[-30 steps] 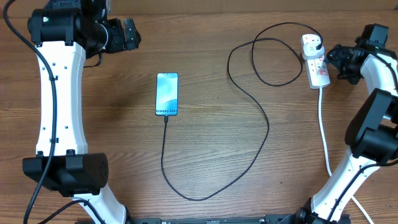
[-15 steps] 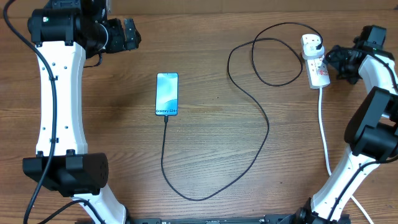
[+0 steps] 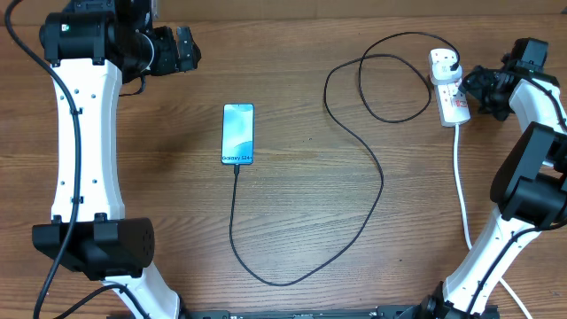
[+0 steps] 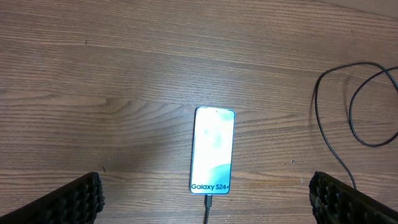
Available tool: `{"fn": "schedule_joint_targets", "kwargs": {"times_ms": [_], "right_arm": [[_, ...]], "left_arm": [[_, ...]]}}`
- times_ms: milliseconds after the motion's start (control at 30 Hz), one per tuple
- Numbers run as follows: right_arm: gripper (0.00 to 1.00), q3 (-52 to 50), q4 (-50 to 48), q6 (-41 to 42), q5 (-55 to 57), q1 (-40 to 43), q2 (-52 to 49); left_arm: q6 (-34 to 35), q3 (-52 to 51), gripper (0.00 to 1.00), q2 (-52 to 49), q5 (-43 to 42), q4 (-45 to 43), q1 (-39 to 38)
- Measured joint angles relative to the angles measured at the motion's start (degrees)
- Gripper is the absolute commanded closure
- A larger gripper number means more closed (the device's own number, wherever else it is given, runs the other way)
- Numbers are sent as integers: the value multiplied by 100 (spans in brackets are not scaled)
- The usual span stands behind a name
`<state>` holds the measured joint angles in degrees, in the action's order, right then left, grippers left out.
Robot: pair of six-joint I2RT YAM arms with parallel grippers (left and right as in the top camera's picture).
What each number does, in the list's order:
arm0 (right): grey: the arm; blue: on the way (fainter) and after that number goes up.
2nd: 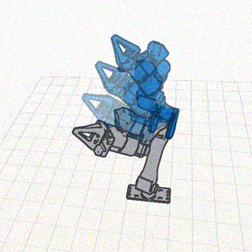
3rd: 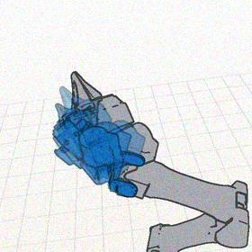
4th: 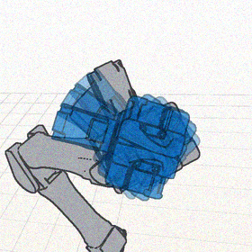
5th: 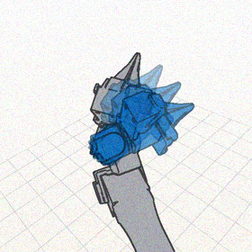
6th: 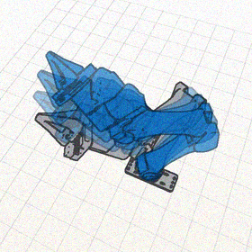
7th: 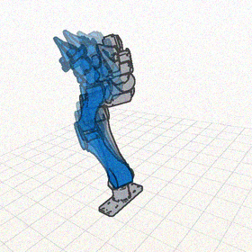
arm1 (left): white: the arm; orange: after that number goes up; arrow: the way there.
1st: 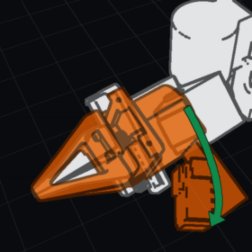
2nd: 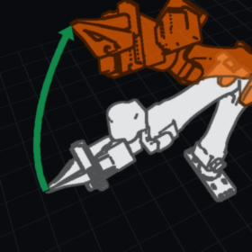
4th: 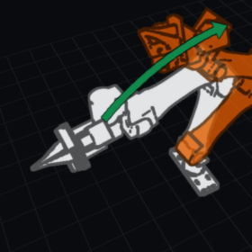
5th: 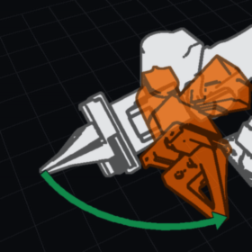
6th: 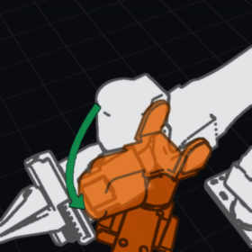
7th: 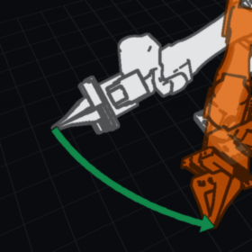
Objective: Plug charger to phone and switch on socket
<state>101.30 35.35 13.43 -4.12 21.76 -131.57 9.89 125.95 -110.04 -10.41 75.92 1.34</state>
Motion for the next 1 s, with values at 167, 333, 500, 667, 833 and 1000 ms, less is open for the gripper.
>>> {"fn": "schedule_joint_targets", "kwargs": {"times_ms": [167, 333, 500, 667, 833, 1000], "right_arm": [[16, 0, -70, 2, -2, 0, 0], [16, 0, -85, -31, -125, 0, 0], [16, 0, -79, -81, -254, 0, 0], [16, 0, -7, -111, -304, 0, 0], [16, 0, -26, -125, -306, 0, 0], [16, -11, -105, -129, -304, 0, -2]], "left_arm": [[0, 0, 0, 0, 0, 0, 2], [0, 0, 0, 0, 0, 0, 2], [0, 0, 0, 0, 0, 0, 2], [0, 0, 0, 0, 0, 0, 2], [0, 0, 0, 0, 0, 0, 2], [0, 0, 0, 0, 0, 0, 0]]}}
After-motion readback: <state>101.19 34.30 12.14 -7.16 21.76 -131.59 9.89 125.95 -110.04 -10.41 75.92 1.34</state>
